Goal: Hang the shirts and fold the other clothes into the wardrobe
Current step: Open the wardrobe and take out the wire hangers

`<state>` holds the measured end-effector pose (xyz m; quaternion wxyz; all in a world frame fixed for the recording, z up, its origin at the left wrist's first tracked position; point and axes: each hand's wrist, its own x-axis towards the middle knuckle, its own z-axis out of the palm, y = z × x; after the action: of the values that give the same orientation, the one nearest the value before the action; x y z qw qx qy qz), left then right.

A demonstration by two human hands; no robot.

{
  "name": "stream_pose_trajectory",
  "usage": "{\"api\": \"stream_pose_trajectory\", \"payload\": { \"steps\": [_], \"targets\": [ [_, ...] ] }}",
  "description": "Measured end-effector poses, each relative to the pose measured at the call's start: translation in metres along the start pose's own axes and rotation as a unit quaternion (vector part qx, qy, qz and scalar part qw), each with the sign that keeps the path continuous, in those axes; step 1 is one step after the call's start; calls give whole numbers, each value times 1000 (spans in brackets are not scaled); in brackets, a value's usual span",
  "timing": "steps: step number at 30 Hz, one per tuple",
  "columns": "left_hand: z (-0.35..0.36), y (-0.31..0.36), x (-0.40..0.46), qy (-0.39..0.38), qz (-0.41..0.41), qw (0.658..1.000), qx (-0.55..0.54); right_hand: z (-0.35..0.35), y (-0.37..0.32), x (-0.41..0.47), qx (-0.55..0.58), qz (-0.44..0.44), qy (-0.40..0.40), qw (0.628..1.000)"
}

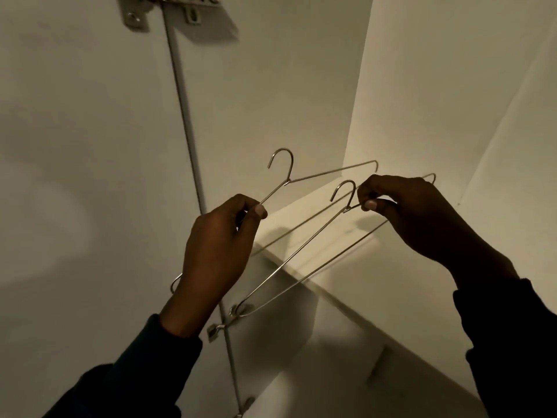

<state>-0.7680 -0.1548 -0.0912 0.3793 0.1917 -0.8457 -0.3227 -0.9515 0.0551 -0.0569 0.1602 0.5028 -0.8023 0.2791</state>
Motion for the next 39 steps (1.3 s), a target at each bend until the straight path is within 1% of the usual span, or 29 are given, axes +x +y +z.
{"api": "stream_pose_trajectory", "payload": {
  "steps": [4,6,9,11,14,17,20,23,25,28,30,32,37,39],
  "targets": [
    [-62,5,-73,0,-37,998,-48,11,-62,-50,11,-19,16,1000],
    [-89,4,-108,-3,-60,997,-54,23,-89,-70,27,-25,17,999],
    [-125,-1,-160,-14,-105,993,-46,54,-122,-91,7,-55,25,998],
    [-147,-4,-195,-6,-141,989,-39,75,-144,-100,54,-88,-20,994],
    [-175,-10,-249,37,-197,980,-7,104,-176,-110,139,-156,-92,974],
    [-196,2,-300,80,-241,967,-12,128,-212,-121,176,-225,-115,951],
    [-216,22,-355,153,-296,943,-19,143,-256,-138,220,-288,-139,922],
    [-232,33,-411,181,-339,923,24,154,-296,-160,269,-304,-160,900],
    [-246,41,-450,220,-359,906,49,160,-330,-177,295,-321,-174,883],
    [-262,47,-495,279,-379,879,70,162,-377,-196,309,-357,-190,861],
    [-280,53,-534,346,-392,850,65,165,-423,-216,316,-401,-189,839],
    [-287,49,-544,359,-395,843,66,165,-442,-219,314,-410,-175,838],
    [-334,48,-633,455,-426,779,72,171,-545,-274,323,-479,-186,795],
    [-354,48,-671,475,-444,756,81,177,-588,-300,319,-499,-195,782]
  ]
}}
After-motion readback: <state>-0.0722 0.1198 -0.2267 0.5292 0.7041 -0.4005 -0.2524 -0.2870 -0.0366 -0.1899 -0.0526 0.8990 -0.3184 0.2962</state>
